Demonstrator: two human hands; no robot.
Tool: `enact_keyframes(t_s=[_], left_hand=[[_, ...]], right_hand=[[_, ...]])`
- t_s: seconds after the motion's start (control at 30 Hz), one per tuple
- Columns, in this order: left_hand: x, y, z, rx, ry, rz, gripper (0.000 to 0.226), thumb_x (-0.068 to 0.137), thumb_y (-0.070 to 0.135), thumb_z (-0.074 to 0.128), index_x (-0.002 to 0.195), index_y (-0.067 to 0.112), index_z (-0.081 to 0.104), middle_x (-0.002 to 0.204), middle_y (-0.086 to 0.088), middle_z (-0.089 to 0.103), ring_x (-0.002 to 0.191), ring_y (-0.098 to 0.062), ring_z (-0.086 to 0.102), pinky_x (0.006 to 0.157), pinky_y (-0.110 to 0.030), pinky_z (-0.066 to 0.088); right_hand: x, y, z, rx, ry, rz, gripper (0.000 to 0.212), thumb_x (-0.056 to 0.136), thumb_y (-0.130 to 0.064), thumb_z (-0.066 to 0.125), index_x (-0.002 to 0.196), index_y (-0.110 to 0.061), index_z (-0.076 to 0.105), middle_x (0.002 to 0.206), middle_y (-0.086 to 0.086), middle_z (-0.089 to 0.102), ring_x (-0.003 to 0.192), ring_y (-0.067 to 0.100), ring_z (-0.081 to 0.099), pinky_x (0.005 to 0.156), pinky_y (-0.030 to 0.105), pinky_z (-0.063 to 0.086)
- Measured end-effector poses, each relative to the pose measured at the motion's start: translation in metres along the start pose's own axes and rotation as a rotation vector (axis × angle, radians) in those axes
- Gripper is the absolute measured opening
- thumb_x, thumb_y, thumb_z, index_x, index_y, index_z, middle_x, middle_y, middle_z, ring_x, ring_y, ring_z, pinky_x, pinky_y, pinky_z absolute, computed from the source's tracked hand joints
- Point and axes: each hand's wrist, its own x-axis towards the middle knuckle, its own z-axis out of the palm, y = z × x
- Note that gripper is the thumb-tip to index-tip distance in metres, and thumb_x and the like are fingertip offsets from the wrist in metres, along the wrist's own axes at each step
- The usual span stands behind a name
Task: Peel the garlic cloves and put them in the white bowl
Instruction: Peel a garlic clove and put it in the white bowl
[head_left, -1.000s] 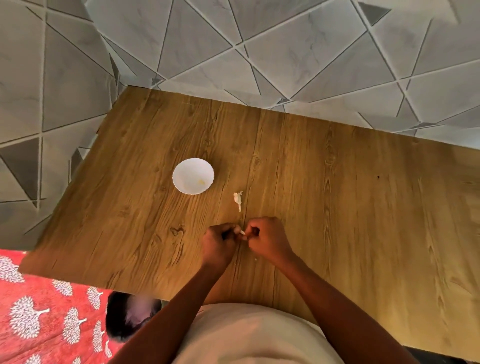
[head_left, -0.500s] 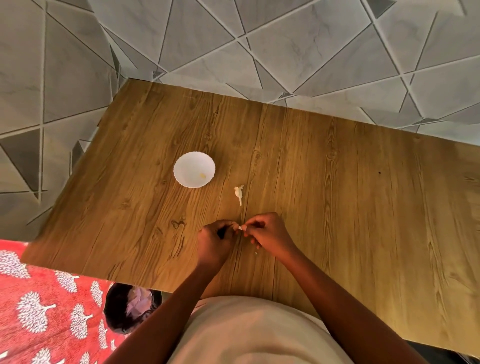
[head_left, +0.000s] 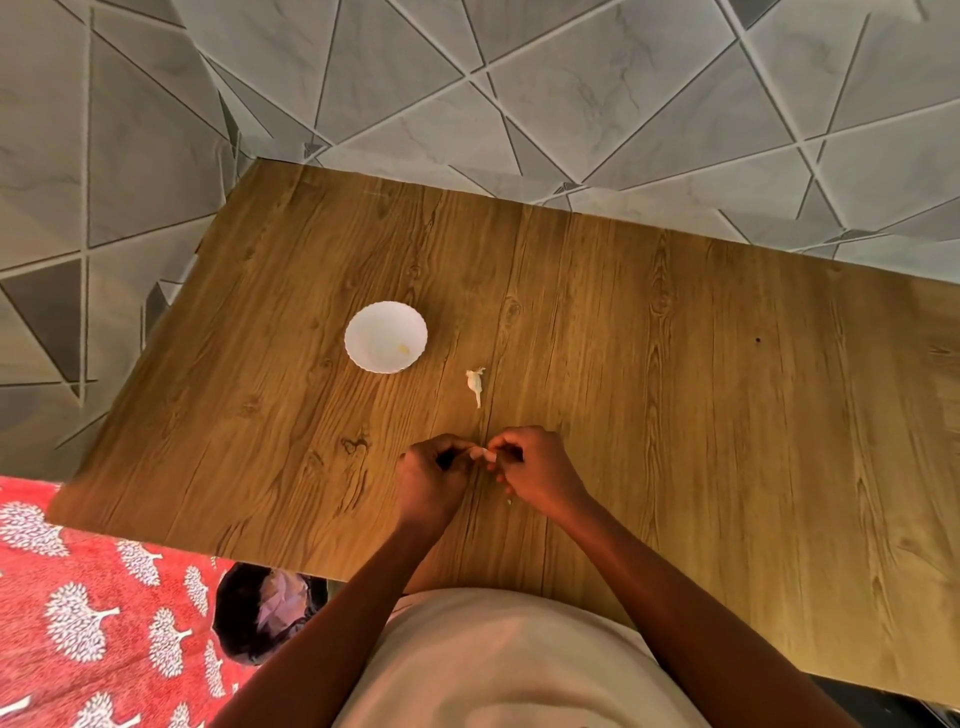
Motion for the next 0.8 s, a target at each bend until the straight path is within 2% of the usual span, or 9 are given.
enact_keyframes(t_s=[0.13,0.2,0.3,0.37,0.43,0.53,0.67,0.8], left_hand=[[-0.001,0.001,0.002,0.108,-0.029,0.114,0.012,0.093,0.006,0.070,0.091,0.015,0.078,0.082,0.010,0.073,0.073,-0.003,0.066,0.066,-0.013,0.048],[-0.001,0.005,0.002,0.201,-0.044,0.232,0.011,0.094,0.003,0.068,0.092,0.011,0.074,0.083,0.005,0.071,0.069,-0.001,0.060,0.063,-0.016,0.044],[0.001,0.007,0.001,0.339,-0.088,0.377,0.008,0.096,0.008,0.064,0.095,0.008,0.072,0.082,-0.003,0.069,0.067,-0.008,0.056,0.060,-0.023,0.045],[0.002,0.007,0.001,0.397,-0.126,0.445,0.013,0.098,0.016,0.062,0.095,0.007,0.070,0.080,-0.005,0.066,0.064,-0.012,0.056,0.055,-0.029,0.047],[0.003,0.007,0.001,0.420,-0.156,0.471,0.009,0.098,0.013,0.064,0.094,0.007,0.069,0.081,-0.005,0.064,0.063,-0.013,0.054,0.054,-0.030,0.047],[0.004,0.006,0.001,0.400,-0.159,0.435,0.006,0.097,0.009,0.066,0.095,0.008,0.072,0.080,-0.001,0.062,0.064,-0.007,0.049,0.057,-0.016,0.038],[0.003,0.000,0.003,0.326,-0.156,0.306,0.011,0.098,0.011,0.064,0.092,0.009,0.073,0.075,0.001,0.062,0.061,-0.011,0.051,0.055,-0.029,0.043],[0.000,-0.003,0.005,0.153,-0.131,0.133,0.018,0.096,0.010,0.065,0.081,0.012,0.074,0.064,0.000,0.062,0.053,-0.012,0.051,0.052,-0.031,0.040]], right_hand=[[-0.004,0.002,-0.001,-0.011,0.024,-0.052,0.014,0.097,-0.010,0.063,0.097,-0.014,0.076,0.078,-0.003,0.071,0.064,0.006,0.066,0.063,0.025,0.057],[-0.004,0.001,-0.003,-0.029,0.052,-0.069,0.013,0.096,-0.009,0.064,0.094,-0.013,0.076,0.078,-0.004,0.069,0.068,0.005,0.064,0.066,0.024,0.053],[-0.004,0.003,-0.006,-0.045,0.076,-0.085,0.011,0.094,-0.010,0.066,0.093,-0.013,0.077,0.077,-0.004,0.069,0.070,0.005,0.063,0.066,0.022,0.050],[-0.005,0.005,-0.007,-0.069,0.063,-0.108,0.011,0.093,-0.009,0.067,0.093,-0.012,0.078,0.078,0.000,0.071,0.071,0.008,0.064,0.066,0.022,0.049],[-0.005,0.007,-0.007,-0.095,0.068,-0.135,0.012,0.091,-0.007,0.068,0.093,-0.012,0.079,0.079,0.002,0.072,0.071,0.009,0.065,0.065,0.019,0.048],[-0.005,0.008,-0.004,-0.126,0.109,-0.184,0.012,0.089,-0.006,0.069,0.088,-0.012,0.079,0.076,0.002,0.072,0.069,0.011,0.064,0.065,0.028,0.052],[-0.006,0.010,-0.001,-0.199,0.141,-0.261,0.012,0.083,-0.002,0.070,0.087,-0.009,0.079,0.077,0.004,0.072,0.071,0.015,0.064,0.068,0.036,0.055],[-0.005,0.015,0.003,-0.222,0.139,-0.305,0.018,0.078,0.003,0.071,0.091,-0.008,0.079,0.081,0.003,0.072,0.073,0.014,0.065,0.068,0.037,0.056]])
